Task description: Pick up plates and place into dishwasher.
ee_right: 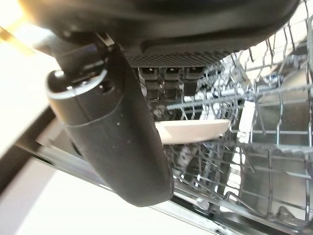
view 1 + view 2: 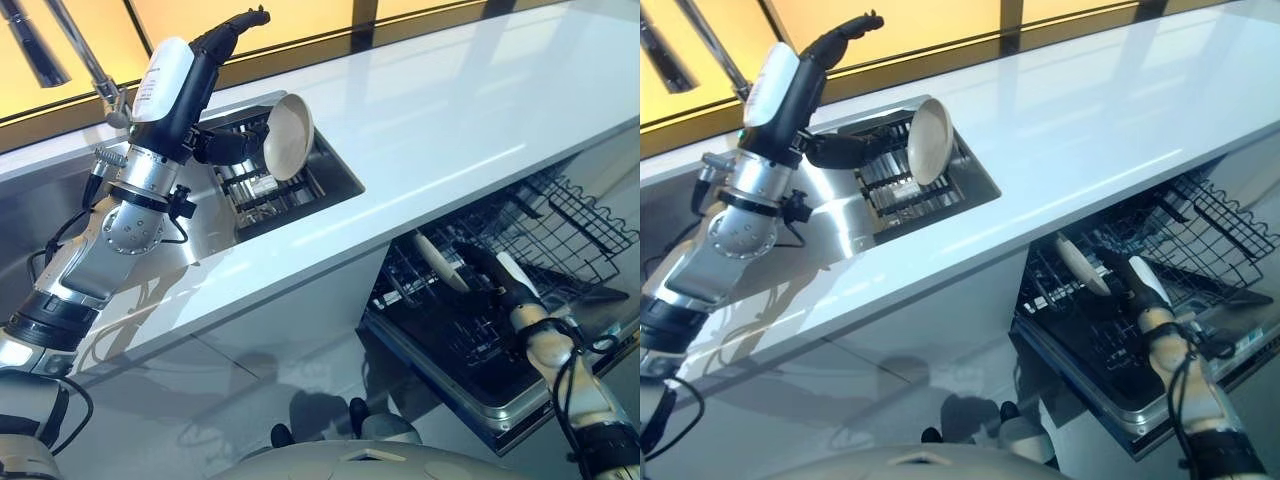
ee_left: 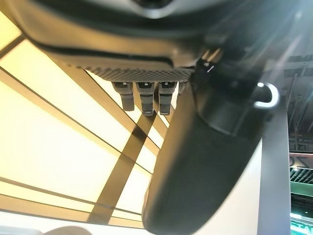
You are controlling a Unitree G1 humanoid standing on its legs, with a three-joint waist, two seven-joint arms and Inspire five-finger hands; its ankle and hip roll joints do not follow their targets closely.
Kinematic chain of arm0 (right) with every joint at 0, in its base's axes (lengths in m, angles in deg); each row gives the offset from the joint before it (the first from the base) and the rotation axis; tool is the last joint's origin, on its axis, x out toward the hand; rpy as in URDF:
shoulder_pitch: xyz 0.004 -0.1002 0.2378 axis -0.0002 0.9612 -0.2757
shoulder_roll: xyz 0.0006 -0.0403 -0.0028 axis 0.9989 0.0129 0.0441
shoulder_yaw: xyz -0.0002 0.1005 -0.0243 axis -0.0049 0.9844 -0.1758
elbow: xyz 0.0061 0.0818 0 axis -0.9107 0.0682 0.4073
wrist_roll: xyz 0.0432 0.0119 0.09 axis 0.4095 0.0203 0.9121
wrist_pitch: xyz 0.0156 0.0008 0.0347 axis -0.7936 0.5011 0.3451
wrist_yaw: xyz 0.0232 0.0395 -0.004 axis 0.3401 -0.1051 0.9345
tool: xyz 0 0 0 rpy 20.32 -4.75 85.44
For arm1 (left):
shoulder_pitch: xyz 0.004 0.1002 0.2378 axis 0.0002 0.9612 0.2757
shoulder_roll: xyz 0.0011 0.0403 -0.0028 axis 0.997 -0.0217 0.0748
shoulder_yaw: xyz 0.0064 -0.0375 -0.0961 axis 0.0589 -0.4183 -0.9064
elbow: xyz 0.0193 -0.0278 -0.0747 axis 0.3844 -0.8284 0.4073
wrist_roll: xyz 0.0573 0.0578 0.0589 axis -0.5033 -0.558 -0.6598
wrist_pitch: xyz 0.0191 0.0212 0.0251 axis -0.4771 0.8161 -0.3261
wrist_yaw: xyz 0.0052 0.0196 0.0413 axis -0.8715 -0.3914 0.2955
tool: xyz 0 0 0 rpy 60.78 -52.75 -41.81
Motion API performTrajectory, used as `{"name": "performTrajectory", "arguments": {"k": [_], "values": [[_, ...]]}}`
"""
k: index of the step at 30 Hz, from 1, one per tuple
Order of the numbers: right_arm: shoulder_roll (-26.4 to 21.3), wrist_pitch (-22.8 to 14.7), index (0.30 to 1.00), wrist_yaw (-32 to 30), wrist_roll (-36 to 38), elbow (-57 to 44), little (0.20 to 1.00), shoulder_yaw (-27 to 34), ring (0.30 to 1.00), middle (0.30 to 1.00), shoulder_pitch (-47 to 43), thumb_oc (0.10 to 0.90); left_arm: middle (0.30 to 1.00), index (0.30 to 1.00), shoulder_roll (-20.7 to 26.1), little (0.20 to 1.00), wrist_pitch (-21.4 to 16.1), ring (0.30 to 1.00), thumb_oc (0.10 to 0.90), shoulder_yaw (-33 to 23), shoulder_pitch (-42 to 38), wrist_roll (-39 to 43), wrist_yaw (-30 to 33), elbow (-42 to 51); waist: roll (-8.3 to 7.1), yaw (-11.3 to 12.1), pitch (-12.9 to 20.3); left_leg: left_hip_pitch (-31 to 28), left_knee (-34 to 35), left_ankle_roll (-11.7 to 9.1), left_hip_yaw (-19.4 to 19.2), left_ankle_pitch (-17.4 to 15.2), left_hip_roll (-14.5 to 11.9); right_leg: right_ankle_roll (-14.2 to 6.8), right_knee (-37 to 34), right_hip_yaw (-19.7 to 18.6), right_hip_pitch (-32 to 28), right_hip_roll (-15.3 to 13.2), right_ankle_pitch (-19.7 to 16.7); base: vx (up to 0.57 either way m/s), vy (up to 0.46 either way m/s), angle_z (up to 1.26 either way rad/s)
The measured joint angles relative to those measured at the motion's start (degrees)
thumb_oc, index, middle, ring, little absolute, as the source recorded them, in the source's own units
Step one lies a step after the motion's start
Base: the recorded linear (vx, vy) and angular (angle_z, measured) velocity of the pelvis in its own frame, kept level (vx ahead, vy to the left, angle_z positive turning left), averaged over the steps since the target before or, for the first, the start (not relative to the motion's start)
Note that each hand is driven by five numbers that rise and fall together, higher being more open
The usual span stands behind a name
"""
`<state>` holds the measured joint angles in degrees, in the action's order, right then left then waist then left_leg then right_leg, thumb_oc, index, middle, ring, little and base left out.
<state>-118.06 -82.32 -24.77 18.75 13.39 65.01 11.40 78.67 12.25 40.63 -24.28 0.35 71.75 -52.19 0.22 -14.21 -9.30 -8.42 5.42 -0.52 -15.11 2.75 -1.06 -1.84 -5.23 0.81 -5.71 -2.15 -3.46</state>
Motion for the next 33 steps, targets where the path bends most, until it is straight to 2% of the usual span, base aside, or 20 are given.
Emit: {"name": "performTrajectory", "arguments": {"k": [3, 10, 15, 22, 28, 30, 33], "values": [[0.00, -0.78, 0.900, 1.28, 0.03, -2.50, 0.900, 1.29, 0.900, 0.900, 1.23, 0.800, 0.900, 0.900, 0.55, 0.900, -0.02, 0.900, 0.800, -0.06, 0.05, 0.00, 0.00, -0.13, 0.06, -1.70, -0.03, -0.01, 0.00, 0.00, -0.50, -0.20, 0.02, -0.01, 0.00, -0.29, 0.26, 0.01, -0.02, 0.00, 0.016, -0.11], [-0.01, -2.29, 0.900, 2.75, 0.71, -6.14, 0.900, 2.07, 0.900, 0.900, 3.67, 0.800, 0.900, 0.900, 0.88, 0.900, 0.00, 0.900, 0.800, -0.07, 0.07, 0.00, 0.06, -0.66, 0.28, -3.18, -0.16, -0.98, 0.00, -0.13, -2.62, -0.96, -0.43, -0.02, 0.01, -2.05, 0.20, 0.22, -0.02, 0.01, 0.010, -0.14], [-0.09, -2.79, 0.900, 2.73, 0.83, -8.14, 0.900, 2.33, 0.900, 0.900, 5.00, 0.800, 0.900, 0.900, 0.88, 0.900, 0.08, 0.900, 0.800, -0.07, 0.07, 0.13, 0.09, -2.40, 0.36, -3.47, -0.20, -1.10, 0.00, -0.24, -2.85, -1.03, -0.60, -0.02, 0.01, -2.26, 0.23, 0.40, -0.02, 0.00, 0.002, -0.03], [-1.11, -5.10, 0.900, -0.37, 1.87, -12.42, 0.900, 6.99, 0.900, 0.900, 5.38, 0.800, 0.900, 0.900, 0.36, 0.900, 1.58, 0.900, 0.800, -0.07, 1.14, 3.10, 0.04, -6.85, 1.21, -4.22, -0.33, -1.32, -0.01, -0.40, -3.32, -1.14, -0.69, -0.01, 0.01, -2.83, 0.28, 0.60, -0.02, 0.01, 0.003, -0.03], [-1.42, -7.37, 0.900, -3.37, 2.32, -14.33, 0.900, 10.86, 0.900, 0.900, 5.64, 0.800, 0.900, 0.900, -4.41, 0.900, 2.95, 0.900, 0.800, -0.07, 2.99, 5.99, -0.14, -16.44, 1.39, -5.18, -0.24, -1.50, 0.00, -0.47, -3.80, -1.18, -0.78, 0.00, 0.01, -3.29, 0.36, 0.75, -0.03, 0.01, -0.003, -0.04], [-1.45, -7.37, 0.900, -3.85, 2.32, -14.32, 0.900, 10.91, 0.900, 0.900, 5.85, 0.800, 0.900, 0.900, -5.31, 0.900, 3.67, 0.900, 0.800, -0.07, 3.38, 7.43, -0.51, -17.88, 1.39, -5.35, -0.24, -1.48, 0.00, -0.49, -3.85, -1.19, -0.79, 0.01, 0.01, -3.31, 0.38, 0.75, -0.04, 0.00, 0.000, 0.00], [-1.44, -7.36, 0.900, -3.86, 2.32, -14.26, 0.900, 10.57, 0.900, 0.900, 6.21, 0.800, 0.900, 0.900, -9.16, 0.900, 4.95, 0.900, 0.800, -0.20, 3.40, 12.02, -1.21, -20.01, 1.40, -5.26, -0.23, -1.48, -0.02, -0.49, -3.83, -1.20, -0.81, 0.02, 0.01, -3.28, 0.34, 0.72, -0.05, 0.00, -0.011, 0.00]]}}
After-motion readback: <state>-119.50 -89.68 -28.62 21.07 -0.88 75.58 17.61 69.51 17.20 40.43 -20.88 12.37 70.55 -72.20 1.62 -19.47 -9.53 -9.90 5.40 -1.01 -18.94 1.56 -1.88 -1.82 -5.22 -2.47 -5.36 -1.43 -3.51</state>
